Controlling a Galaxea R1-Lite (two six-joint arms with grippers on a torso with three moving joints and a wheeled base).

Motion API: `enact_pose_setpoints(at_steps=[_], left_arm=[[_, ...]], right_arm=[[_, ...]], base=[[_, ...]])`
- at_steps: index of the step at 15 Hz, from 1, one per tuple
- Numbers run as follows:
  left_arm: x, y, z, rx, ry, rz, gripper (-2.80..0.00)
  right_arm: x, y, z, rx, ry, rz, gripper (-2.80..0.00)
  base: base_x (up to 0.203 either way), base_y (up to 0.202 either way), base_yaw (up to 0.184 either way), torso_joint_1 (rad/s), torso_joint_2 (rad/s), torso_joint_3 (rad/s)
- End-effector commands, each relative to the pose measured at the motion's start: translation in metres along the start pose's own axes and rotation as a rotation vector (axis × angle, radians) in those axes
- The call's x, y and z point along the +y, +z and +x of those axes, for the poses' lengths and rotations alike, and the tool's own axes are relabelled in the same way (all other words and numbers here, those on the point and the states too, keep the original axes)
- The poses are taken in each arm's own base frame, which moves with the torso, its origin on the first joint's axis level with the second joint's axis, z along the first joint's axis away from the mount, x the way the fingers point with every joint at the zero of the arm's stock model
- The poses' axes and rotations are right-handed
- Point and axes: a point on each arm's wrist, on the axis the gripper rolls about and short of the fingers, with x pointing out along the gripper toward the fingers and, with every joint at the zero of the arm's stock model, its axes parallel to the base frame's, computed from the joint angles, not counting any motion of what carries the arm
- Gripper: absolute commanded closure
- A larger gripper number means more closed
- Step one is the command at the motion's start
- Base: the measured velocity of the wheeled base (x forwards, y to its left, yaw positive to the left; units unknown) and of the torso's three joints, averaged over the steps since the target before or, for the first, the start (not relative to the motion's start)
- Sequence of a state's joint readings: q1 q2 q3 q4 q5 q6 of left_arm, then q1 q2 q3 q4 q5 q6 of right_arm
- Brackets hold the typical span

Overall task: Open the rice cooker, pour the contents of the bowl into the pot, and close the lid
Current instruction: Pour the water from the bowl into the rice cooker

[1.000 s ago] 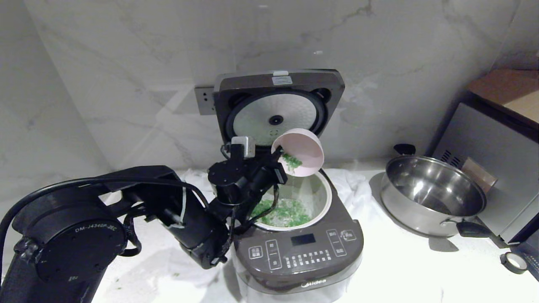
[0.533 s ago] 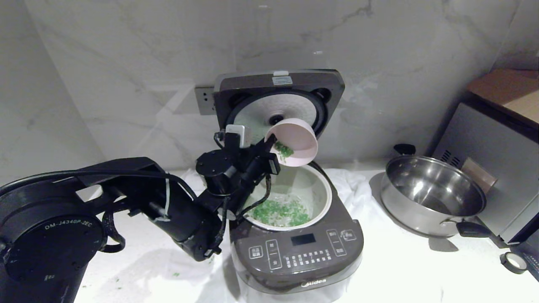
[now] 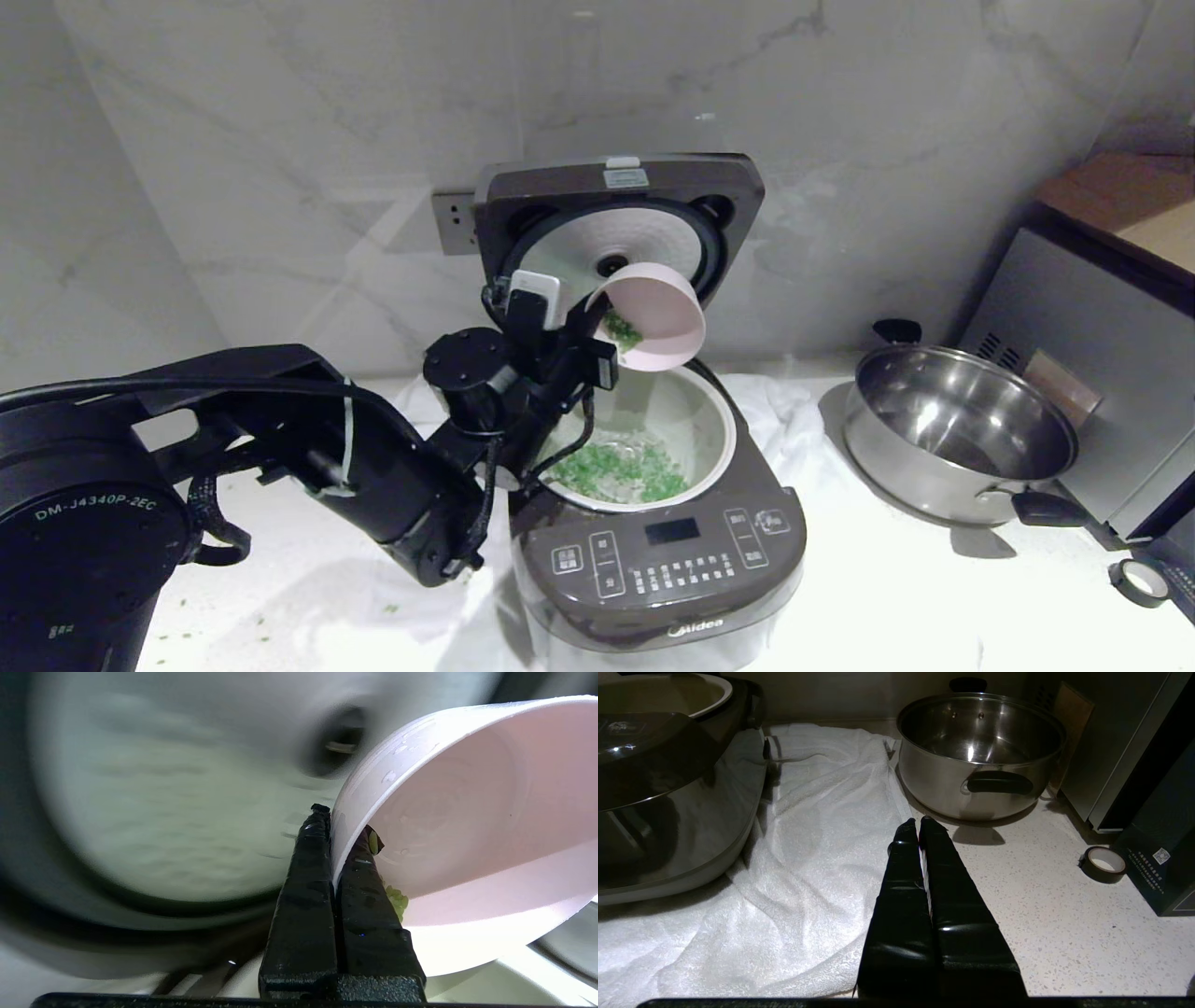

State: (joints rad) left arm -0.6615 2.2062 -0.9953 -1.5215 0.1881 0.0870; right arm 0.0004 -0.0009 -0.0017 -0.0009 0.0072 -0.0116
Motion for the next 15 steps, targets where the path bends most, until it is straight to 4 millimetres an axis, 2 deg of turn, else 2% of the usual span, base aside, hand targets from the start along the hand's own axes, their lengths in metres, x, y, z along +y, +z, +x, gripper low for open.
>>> enact_pose_setpoints(at_steps=[1,3,5,7,9,11,13,14,15], left_arm=[[-0.012,-0.009,-0.004,0.022,-0.026,-0.007,0.00],[-0.006,-0.003,0.005,-0.019,-0.007,-0.078,0.00],[-0.004,-0.011,-0.001,0.022,-0.005,-0.104,0.00],[-0.001,-0.008,-0.002,0.018,-0.002,-0.209,0.00],[-0.007,-0.015,-0.006,0.045,-0.008,-0.187,0.00],[-0.001,-0.013,-0.005,0.038,0.007,-0.184,0.00],[-0.005,-0.018,-0.011,0.068,-0.003,-0.186,0.00],[-0.011,-0.028,-0.012,0.093,-0.015,-0.178,0.00],[-0.011,-0.025,-0.007,0.069,-0.014,-0.184,0.00]], right_arm=[[0.000,0.000,0.000,-0.001,0.000,-0.001,0.00],[0.000,0.000,0.000,-0.001,0.000,-0.001,0.00],[0.000,0.000,0.000,0.002,0.000,-0.001,0.00],[0.000,0.000,0.000,0.001,0.000,-0.001,0.00],[0.000,0.000,0.000,0.000,0.002,-0.001,0.00],[0.000,0.000,0.000,0.000,0.001,-0.001,0.00],[0.000,0.000,0.000,0.000,0.002,-0.001,0.00],[0.000,0.000,0.000,0.000,0.001,-0.001,0.00],[0.000,0.000,0.000,0.000,0.001,-0.001,0.00]], base=[[0.000,0.000,0.000,0.000,0.00,0.000],[0.000,0.000,0.000,0.000,0.00,0.000],[0.000,0.000,0.000,0.000,0.00,0.000],[0.000,0.000,0.000,0.000,0.00,0.000],[0.000,0.000,0.000,0.000,0.00,0.000],[0.000,0.000,0.000,0.000,0.00,0.000],[0.000,0.000,0.000,0.000,0.00,0.000],[0.000,0.000,0.000,0.000,0.00,0.000],[0.000,0.000,0.000,0.000,0.00,0.000]])
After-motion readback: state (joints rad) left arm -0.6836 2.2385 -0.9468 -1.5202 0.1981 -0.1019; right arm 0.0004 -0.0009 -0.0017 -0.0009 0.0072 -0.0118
